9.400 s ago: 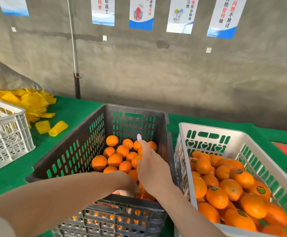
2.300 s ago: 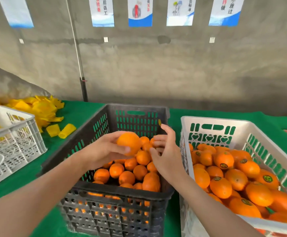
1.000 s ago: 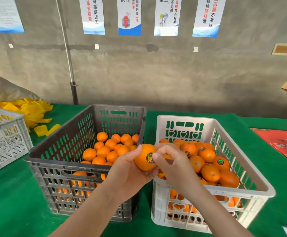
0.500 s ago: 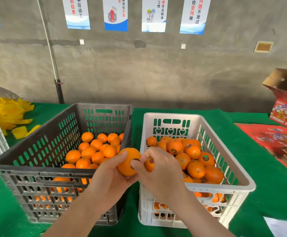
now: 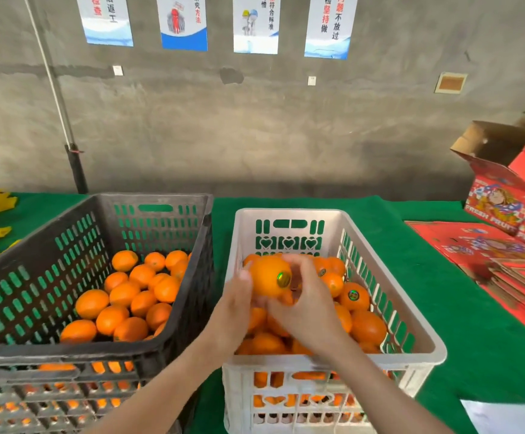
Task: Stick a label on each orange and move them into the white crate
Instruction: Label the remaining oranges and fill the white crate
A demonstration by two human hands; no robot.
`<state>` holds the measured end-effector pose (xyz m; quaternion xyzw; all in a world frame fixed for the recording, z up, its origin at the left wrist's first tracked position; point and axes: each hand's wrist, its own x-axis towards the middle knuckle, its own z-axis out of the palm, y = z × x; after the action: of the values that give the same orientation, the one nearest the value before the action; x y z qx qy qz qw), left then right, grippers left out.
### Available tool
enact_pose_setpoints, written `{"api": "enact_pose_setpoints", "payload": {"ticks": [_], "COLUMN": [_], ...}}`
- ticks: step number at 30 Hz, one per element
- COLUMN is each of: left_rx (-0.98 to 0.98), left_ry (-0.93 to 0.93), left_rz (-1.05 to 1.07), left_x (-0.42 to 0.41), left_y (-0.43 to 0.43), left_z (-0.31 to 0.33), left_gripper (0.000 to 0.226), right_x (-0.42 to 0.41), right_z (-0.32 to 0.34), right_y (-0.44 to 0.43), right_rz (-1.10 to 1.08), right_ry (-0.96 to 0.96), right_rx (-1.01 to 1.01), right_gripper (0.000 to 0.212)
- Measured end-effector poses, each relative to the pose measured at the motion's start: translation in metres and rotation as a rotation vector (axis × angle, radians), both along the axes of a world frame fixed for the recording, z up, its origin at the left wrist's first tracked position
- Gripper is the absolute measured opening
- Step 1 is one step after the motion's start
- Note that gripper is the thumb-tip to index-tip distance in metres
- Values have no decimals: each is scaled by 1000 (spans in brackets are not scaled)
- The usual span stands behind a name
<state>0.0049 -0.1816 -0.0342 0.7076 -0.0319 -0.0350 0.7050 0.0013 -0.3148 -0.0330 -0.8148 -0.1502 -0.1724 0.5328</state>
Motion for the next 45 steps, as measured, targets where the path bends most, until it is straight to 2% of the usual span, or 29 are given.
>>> {"api": "enact_pose_setpoints", "payload": {"ticks": [2, 4, 5, 6, 10, 12, 15, 17, 19, 21, 23, 25, 26, 27, 29, 30, 31, 33, 36, 39, 40, 41, 42, 45], "left_rx": [454, 1123, 1323, 1389, 1347, 1341, 1321, 1290, 1228, 1135, 1062, 1022, 1010, 983, 898, 849, 796, 728, 700, 717, 723, 713, 692, 717], "left_ry": [-149, -278, -297, -297, -322, -342, -313, -294, -281, -265, -277, -330, -366, -407, -490, -520, -544, -599, -721, -917, -930, -875, -718, -46], "left_rz": [-88, -176, -190, -194, -153, -139, -134, -130, -125, -104, -79, -52, -18, 35, 163, 212, 241, 226, 120, 64, 45, 10, -16, -226], "left_x": [22, 28, 25, 24, 22, 20, 19, 19, 18, 16, 14, 11, 8, 6, -2, -7, -14, -31, -62, -96, -108, -117, -124, -121], "left_y": [-8, -6, -5, -6, -8, -9, -8, -7, -6, -5, -4, -3, -2, -2, 0, 1, 1, 1, 4, 12, 15, 17, 20, 29], "left_z": [-16, -30, -32, -34, -31, -30, -29, -27, -26, -25, -23, -22, -22, -23, -25, -26, -29, -36, -48, -72, -84, -97, -107, -130], "left_gripper": [41, 33, 28, 27, 26, 26, 25, 26, 26, 23, 18, 16, 16, 17, 18, 19, 20, 20, 20, 19, 20, 21, 21, 26], "right_x": [41, 87, 108, 125, 165, 173, 170, 158, 139, 104, 46, -20, -49, -73, -99, -102, -102, -101, -101, -102, -103, -103, -104, -105], "right_z": [1, -1, -4, -9, -33, -42, -43, -33, -18, 0, 9, -8, -25, -46, -90, -115, -136, -158, -174, -174, -171, -167, -163, -150], "right_y": [-20, -43, -54, -62, -72, -69, -71, -70, -62, -48, -33, -18, -11, -4, 5, 5, 4, 1, 1, -5, -10, -15, -19, -30], "right_rz": [-171, -339, -405, -457, -509, -437, -350, -365, -444, -397, -185, 100, 254, 397, 600, 603, 577, 524, 396, 331, 309, 284, 267, 246], "right_ry": [11, 85, 162, 247, 444, 497, 507, 481, 337, 45, -284, -445, -392, -225, 244, 420, 495, 484, 408, 392, 389, 383, 377, 375], "right_rx": [-55, -160, -242, -339, -637, -660, -643, -638, -539, -238, 36, 26, -53, -181, -578, -778, -940, -1144, -1160, -1022, -954, -883, -827, -736], "right_gripper": [57, 56, 56, 58, 62, 65, 80, 87, 78, 54, 24, 7, 7, 9, 22, 34, 44, 54, 44, 28, 24, 21, 19, 16]}}
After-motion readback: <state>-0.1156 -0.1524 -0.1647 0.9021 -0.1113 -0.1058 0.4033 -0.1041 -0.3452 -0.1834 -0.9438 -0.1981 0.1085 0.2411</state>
